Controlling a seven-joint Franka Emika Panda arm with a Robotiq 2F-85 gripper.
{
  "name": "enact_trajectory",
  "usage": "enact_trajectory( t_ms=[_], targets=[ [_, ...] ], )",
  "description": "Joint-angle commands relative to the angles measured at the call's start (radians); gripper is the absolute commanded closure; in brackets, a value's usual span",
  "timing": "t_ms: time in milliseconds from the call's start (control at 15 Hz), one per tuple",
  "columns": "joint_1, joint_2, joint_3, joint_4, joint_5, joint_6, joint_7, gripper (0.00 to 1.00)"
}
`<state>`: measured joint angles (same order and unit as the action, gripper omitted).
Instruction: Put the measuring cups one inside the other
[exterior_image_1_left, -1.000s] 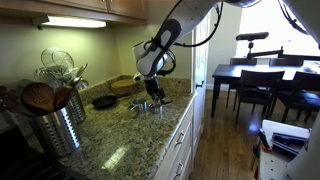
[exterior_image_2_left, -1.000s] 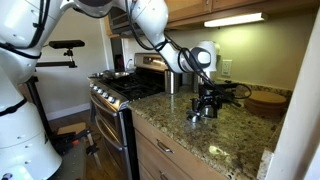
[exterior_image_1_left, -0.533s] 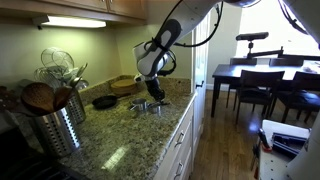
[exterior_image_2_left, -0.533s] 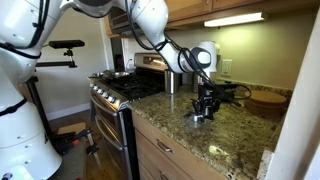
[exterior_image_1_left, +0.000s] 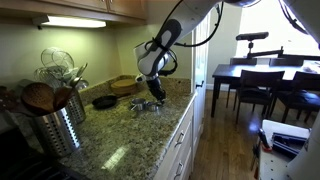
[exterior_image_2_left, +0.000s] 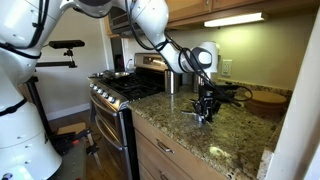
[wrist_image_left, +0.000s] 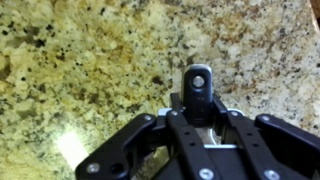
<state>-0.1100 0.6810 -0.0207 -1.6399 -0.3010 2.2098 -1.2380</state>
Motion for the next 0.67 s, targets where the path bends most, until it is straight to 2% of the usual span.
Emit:
enact_trajectory(
  t_ms=[0,600],
  targets=[
    [-0.009,-0.028,-0.006,-0.026,0.019,-0.021,0.056,0.87],
    [-0.036,-0.037,-0.016,-0.027,0.054,-0.025,0.171,0.87]
  ],
)
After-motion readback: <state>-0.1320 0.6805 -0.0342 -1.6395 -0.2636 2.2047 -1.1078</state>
